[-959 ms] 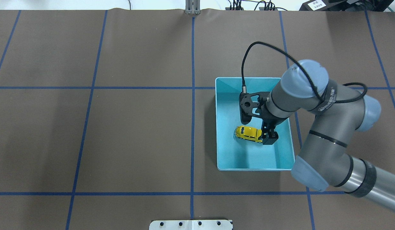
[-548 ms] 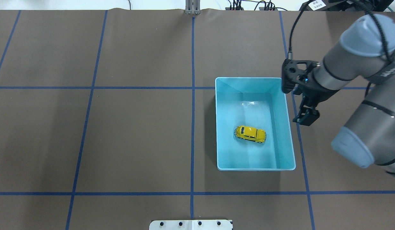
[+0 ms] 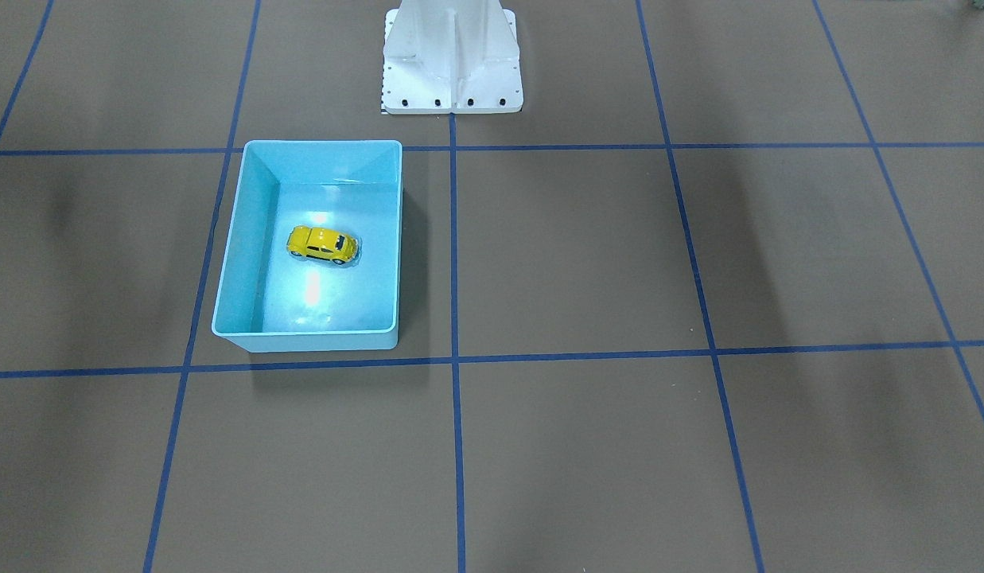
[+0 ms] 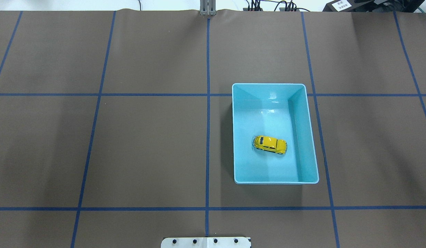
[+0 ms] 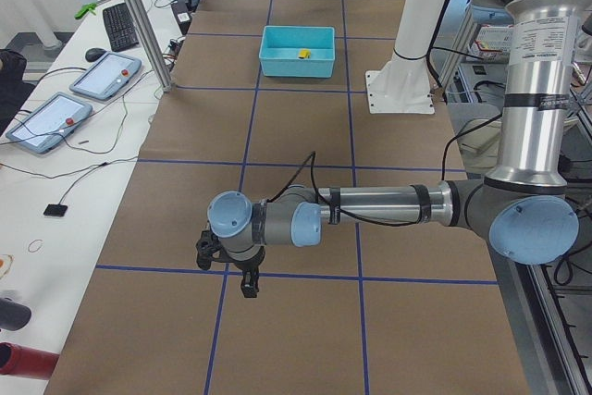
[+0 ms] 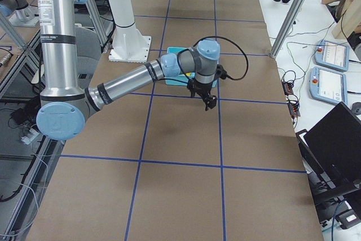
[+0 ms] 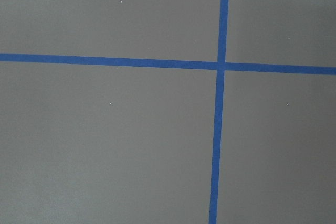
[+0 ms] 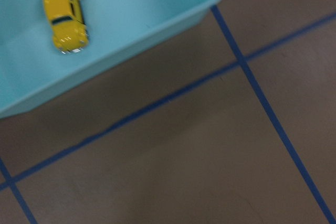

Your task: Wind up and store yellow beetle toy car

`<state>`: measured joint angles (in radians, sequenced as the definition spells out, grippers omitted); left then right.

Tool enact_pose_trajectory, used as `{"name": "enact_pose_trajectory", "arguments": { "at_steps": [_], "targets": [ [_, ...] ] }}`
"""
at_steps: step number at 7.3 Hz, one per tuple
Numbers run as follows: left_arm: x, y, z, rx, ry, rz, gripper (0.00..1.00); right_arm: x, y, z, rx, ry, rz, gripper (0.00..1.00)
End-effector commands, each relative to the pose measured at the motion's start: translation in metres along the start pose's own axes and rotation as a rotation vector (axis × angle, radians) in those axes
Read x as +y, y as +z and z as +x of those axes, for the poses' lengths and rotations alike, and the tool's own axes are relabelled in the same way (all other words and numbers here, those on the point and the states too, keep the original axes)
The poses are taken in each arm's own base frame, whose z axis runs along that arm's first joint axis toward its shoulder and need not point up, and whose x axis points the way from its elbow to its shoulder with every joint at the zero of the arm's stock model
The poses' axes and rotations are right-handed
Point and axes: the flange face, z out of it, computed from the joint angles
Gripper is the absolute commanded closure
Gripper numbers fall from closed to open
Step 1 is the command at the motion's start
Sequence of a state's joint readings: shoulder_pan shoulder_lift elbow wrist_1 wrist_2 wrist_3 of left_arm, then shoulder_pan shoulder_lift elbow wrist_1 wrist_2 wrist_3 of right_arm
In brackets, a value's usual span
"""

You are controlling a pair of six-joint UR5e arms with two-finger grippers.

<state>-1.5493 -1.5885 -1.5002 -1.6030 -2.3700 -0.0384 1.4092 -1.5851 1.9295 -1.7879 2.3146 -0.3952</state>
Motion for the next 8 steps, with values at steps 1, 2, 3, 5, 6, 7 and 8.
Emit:
{"name": "enact_pose_trajectory", "arguments": {
  "at_steps": [1,2,3,5,6,7,8],
  "targets": [
    [0.0,0.0,0.0,0.0,-0.001,-0.001,0.0,0.114,0.021,0.112,-0.047,0.354,-0.017,0.0],
    [0.0,0.0,0.0,0.0,0.001,0.0,0.0,0.12,0.012,0.13,-0.029,0.37,0.013,0.0],
    [0.0,0.0,0.0,0.0,0.001,0.0,0.0,0.12,0.007,0.136,0.04,0.398,-0.023,0.0],
    [0.0,0.0,0.0,0.0,0.001,0.0,0.0,0.111,-0.005,0.139,0.1,0.872,-0.001,0.0],
    [0.0,0.0,0.0,0.0,0.001,0.0,0.0,0.108,-0.007,0.137,0.078,0.957,0.017,0.0],
    [0.0,0.0,0.0,0.0,0.001,0.0,0.0,0.106,-0.005,0.138,0.085,0.923,0.048,0.0],
    [0.0,0.0,0.0,0.0,0.001,0.0,0.0,0.117,0.012,0.143,0.084,0.928,0.037,0.0]
  ]
}}
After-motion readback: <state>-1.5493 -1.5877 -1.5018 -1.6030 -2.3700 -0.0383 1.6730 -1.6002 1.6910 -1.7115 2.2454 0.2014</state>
